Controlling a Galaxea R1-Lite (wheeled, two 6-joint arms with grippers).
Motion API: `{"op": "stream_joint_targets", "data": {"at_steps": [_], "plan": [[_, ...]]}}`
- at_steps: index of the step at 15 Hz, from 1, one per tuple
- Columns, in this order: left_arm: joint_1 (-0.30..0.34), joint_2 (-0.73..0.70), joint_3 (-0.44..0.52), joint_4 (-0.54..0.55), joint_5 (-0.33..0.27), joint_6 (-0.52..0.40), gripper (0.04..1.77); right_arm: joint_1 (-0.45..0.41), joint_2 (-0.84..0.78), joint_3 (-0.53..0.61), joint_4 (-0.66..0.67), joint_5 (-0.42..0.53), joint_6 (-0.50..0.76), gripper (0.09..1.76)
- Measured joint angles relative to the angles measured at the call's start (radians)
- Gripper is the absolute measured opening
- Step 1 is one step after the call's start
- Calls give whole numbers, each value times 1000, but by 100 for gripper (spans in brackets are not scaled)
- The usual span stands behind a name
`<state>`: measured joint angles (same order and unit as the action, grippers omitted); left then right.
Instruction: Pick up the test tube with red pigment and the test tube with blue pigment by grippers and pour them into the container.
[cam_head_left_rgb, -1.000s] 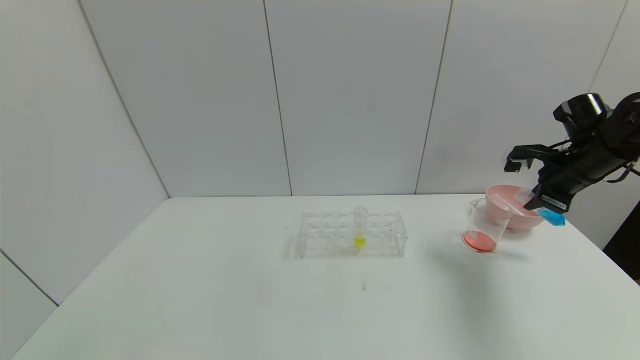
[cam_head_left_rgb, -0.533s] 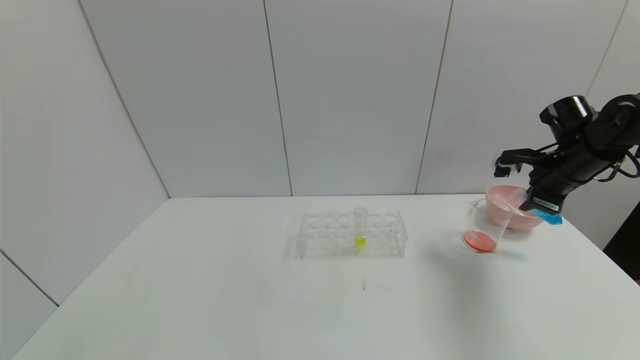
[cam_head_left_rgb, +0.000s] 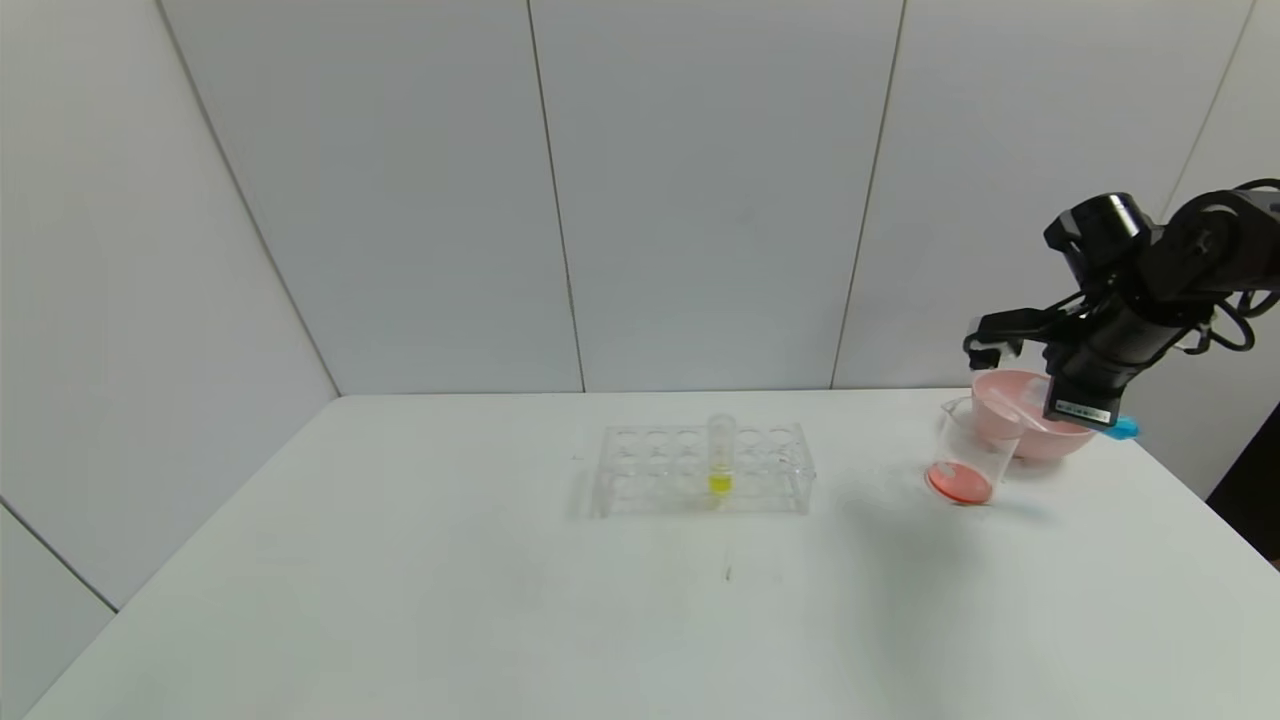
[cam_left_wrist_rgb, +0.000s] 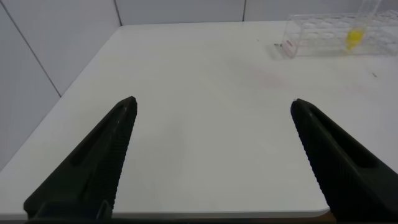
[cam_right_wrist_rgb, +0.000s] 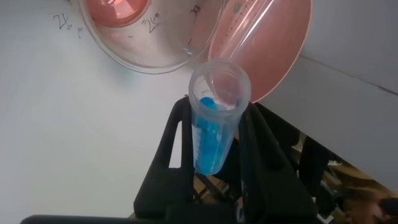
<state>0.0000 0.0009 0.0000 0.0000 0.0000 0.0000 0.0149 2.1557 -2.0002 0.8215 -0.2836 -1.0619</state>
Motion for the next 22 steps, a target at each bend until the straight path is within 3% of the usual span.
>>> {"op": "stream_joint_targets", "data": {"at_steps": [22], "plan": [[0,0,0,0,0,0,176,96,16,0,0,-292,-69,49]]}}
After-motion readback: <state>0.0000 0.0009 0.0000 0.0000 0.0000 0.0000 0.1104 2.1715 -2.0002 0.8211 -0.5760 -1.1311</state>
